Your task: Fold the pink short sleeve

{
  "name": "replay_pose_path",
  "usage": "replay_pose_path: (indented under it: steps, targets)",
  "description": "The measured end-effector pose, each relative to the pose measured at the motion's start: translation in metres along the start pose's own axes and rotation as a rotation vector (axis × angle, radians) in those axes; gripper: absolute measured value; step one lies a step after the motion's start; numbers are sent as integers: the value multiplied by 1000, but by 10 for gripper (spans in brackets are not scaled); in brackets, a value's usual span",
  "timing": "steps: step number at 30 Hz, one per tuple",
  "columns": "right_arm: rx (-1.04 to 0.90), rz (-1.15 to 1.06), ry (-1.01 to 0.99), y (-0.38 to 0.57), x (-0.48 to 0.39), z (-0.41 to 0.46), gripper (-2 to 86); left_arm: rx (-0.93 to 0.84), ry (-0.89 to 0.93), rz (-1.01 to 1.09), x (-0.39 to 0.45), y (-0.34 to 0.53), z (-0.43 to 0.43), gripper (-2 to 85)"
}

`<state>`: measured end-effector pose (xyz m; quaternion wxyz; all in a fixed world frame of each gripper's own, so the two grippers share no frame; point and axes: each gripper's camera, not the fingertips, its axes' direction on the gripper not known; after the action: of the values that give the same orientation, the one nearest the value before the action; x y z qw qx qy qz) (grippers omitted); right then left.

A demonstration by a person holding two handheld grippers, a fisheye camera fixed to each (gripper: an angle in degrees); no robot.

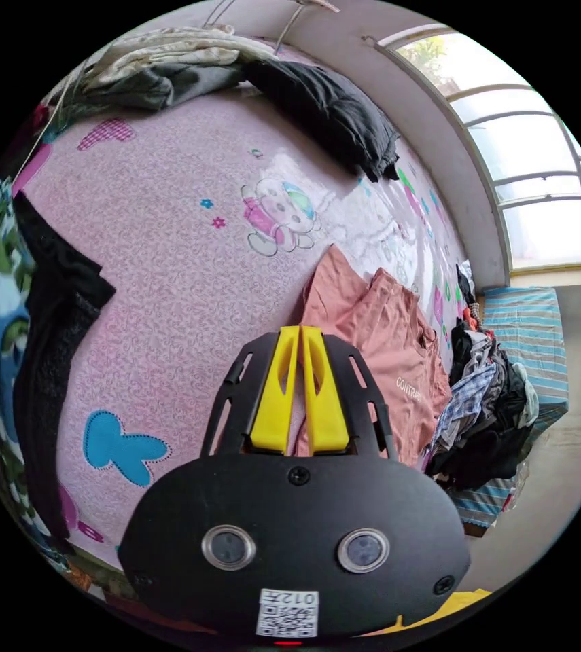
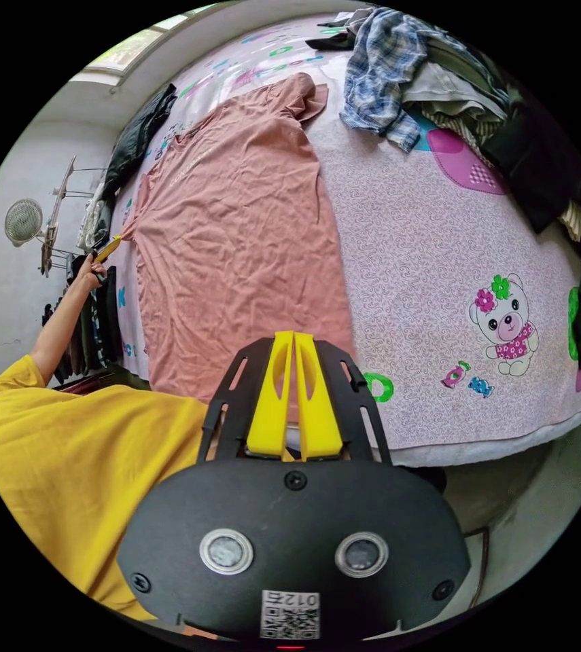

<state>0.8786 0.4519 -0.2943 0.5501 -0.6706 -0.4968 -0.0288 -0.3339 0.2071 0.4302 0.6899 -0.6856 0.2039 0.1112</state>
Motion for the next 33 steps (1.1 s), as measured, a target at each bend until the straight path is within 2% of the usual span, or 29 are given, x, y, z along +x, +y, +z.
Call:
replay_pose_path:
  steps: [4,6,8,10,12,13,15,18,24,29,33]
  targets:
    - [-15,-50,9,-8,-21,-1,1,-35,-46,-70,9,20,5,3]
    - [-21,-77,9,-11,-34,-1,1,133,-272,-83,27,30,-18,4]
    - [-26,-107,-7,-17,-51,-1,1,260,-341,-3,51,26,-36,4]
    - [-31,-138,-5,-24,-65,4,1,312,-336,116,80,12,-43,4]
    - [-34,-180,27,-39,-82,10,0,180,-264,288,120,-21,-25,4]
    - [-9,-202,57,-53,-94,11,0,124,-246,302,127,-30,-16,4]
    - [44,-224,77,-79,-111,7,0,-31,-230,265,147,-56,17,4]
    - [135,-236,118,-128,-133,-15,0,-92,-291,225,162,-71,44,4]
    - [276,-117,239,-207,-122,-72,2,-68,-324,182,173,-88,39,2]
    - [286,204,149,-255,-63,-98,12,-49,-345,154,181,-94,32,1]
    - [277,203,161,-277,-64,-102,20,-46,-372,149,196,-97,33,2]
